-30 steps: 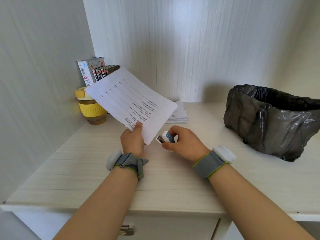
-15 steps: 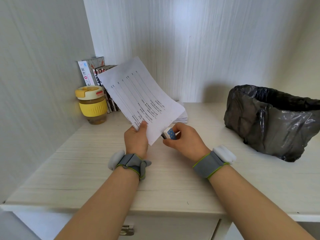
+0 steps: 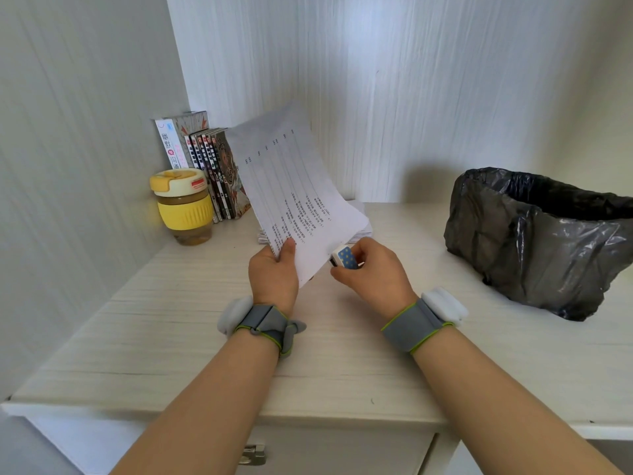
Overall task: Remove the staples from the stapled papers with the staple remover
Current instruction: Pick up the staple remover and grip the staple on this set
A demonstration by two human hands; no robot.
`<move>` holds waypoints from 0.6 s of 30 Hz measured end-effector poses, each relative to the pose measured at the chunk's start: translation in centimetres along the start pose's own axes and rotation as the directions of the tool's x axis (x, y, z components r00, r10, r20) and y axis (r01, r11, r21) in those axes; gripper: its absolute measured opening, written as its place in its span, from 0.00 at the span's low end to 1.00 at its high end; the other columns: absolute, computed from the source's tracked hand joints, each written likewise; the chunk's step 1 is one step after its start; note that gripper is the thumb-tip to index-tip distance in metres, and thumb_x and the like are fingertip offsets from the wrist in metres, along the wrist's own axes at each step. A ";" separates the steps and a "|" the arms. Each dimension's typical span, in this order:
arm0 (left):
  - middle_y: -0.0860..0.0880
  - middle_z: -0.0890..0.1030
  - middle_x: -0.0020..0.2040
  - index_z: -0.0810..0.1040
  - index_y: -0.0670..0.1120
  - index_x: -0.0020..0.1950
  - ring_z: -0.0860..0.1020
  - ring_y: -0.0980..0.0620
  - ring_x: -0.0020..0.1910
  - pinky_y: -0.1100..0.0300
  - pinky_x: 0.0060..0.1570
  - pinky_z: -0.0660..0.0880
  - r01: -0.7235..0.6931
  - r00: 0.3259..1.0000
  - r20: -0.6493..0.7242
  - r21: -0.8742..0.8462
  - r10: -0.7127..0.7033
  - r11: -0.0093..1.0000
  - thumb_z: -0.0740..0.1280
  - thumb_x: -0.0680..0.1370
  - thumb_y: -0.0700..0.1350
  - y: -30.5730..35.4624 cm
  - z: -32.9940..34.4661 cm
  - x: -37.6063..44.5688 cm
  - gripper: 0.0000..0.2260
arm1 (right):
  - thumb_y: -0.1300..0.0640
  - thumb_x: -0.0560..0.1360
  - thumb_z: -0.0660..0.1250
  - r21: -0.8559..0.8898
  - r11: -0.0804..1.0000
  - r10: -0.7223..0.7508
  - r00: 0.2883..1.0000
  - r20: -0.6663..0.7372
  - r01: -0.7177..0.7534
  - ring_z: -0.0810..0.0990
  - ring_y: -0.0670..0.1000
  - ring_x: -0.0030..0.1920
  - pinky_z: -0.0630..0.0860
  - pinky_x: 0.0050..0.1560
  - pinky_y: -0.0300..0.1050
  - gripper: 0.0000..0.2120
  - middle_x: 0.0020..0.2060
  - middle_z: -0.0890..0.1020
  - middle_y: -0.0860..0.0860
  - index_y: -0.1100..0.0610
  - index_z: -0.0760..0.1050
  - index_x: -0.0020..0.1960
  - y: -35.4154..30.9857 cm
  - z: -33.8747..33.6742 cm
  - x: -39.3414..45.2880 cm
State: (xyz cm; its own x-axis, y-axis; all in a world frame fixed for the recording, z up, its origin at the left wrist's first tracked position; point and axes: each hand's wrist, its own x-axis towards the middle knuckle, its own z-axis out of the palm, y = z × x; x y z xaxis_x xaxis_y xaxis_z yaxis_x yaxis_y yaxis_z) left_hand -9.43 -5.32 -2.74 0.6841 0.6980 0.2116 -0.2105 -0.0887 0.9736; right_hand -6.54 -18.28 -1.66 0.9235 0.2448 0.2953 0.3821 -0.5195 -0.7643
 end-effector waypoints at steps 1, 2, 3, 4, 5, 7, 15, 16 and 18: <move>0.41 0.79 0.60 0.77 0.38 0.60 0.77 0.49 0.54 0.55 0.57 0.73 -0.014 1.000 0.003 0.012 0.014 1.000 0.63 0.78 0.42 0.0 0.0 0.0 0.13 | 0.55 0.66 0.70 -0.002 1.000 0.008 1.000 -0.010 -0.008 0.76 0.53 0.41 0.74 0.46 0.50 0.10 0.39 0.77 0.49 0.55 0.70 0.41 0.1 0.0 0.0; 0.41 0.79 0.60 0.77 0.37 0.60 0.76 0.49 0.54 0.57 0.56 0.73 -0.025 1.000 0.007 0.021 0.025 0.999 0.63 0.78 0.42 0.0 0.0 -0.1 0.13 | 0.55 0.67 0.70 -0.003 1.000 0.020 0.999 -0.025 -0.020 0.76 0.53 0.42 0.74 0.46 0.49 0.10 0.39 0.77 0.49 0.55 0.69 0.41 0.1 -0.1 0.1; 0.41 0.79 0.59 0.77 0.37 0.59 0.76 0.49 0.53 0.58 0.55 0.73 -0.033 0.999 0.008 0.026 0.033 0.999 0.63 0.78 0.42 0.0 0.0 -0.1 0.13 | 0.55 0.67 0.70 -0.004 0.999 0.033 0.999 -0.042 -0.033 0.75 0.53 0.41 0.73 0.46 0.48 0.10 0.38 0.76 0.48 0.55 0.69 0.40 0.2 -0.1 0.1; 0.41 0.79 0.59 0.77 0.37 0.59 0.76 0.51 0.52 0.59 0.53 0.72 -0.039 0.999 0.009 0.029 0.039 0.999 0.63 0.78 0.42 0.0 0.0 -0.1 0.13 | 0.55 0.67 0.70 -0.005 0.999 0.046 0.997 -0.058 -0.046 0.74 0.53 0.41 0.73 0.45 0.48 0.10 0.38 0.75 0.48 0.55 0.68 0.39 0.2 -0.2 0.2; 0.42 0.79 0.59 0.77 0.37 0.59 0.76 0.52 0.51 0.60 0.52 0.72 -0.044 0.999 0.011 0.032 0.043 0.999 0.63 0.78 0.42 -0.1 0.1 -0.1 0.13 | 0.55 0.67 0.70 0.000 0.998 0.057 0.996 -0.071 -0.058 0.74 0.52 0.41 0.73 0.44 0.48 0.11 0.37 0.74 0.47 0.54 0.67 0.38 0.3 -0.2 0.3; 0.42 0.79 0.58 0.77 0.37 0.59 0.76 0.53 0.51 0.61 0.51 0.72 -0.047 0.999 0.021 0.036 0.046 0.998 0.63 0.78 0.42 -0.1 0.1 -0.1 0.13 | 0.55 0.66 0.70 0.024 0.997 0.077 0.993 -0.087 -0.075 0.74 0.52 0.40 0.72 0.44 0.47 0.13 0.35 0.74 0.47 0.51 0.65 0.34 0.4 -0.3 0.3; 0.43 0.79 0.57 0.77 0.38 0.59 0.76 0.52 0.50 0.60 0.51 0.72 -0.019 0.997 0.068 -0.018 0.020 1.000 0.63 0.77 0.41 -0.2 0.3 -0.2 0.12 | 0.61 0.66 0.72 0.232 0.965 0.129 0.992 -0.017 -0.121 0.75 0.55 0.39 0.76 0.46 0.55 0.11 0.35 0.75 0.53 0.55 0.68 0.36 0.4 -0.4 0.7; 0.44 0.79 0.57 0.77 0.39 0.59 0.77 0.52 0.50 0.60 0.51 0.73 -0.010 0.997 0.078 -0.028 0.012 1.000 0.64 0.77 0.41 -0.2 0.3 -0.2 0.12 | 0.61 0.65 0.73 0.266 0.954 0.141 0.990 0.009 -0.138 0.75 0.54 0.39 0.77 0.46 0.55 0.11 0.37 0.75 0.54 0.56 0.69 0.38 0.4 -0.4 0.7; 0.45 0.80 0.55 0.77 0.40 0.58 0.77 0.52 0.48 0.58 0.50 0.74 0.020 0.996 0.093 -0.054 -0.015 0.998 0.64 0.77 0.41 -0.3 0.4 -0.2 0.12 | 0.63 0.65 0.74 0.355 0.916 0.167 0.982 0.087 -0.187 0.74 0.52 0.37 0.77 0.39 0.49 0.13 0.39 0.75 0.55 0.58 0.70 0.43 0.3 -0.4 0.7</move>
State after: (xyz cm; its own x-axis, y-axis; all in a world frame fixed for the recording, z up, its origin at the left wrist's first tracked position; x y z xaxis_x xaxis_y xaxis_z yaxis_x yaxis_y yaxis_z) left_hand -9.25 -5.69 -3.01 0.7492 0.6300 0.2043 -0.2341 -0.0366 0.9715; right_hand -5.76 -18.60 -1.47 0.9677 0.2254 0.1128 0.1655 -0.2311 -0.9587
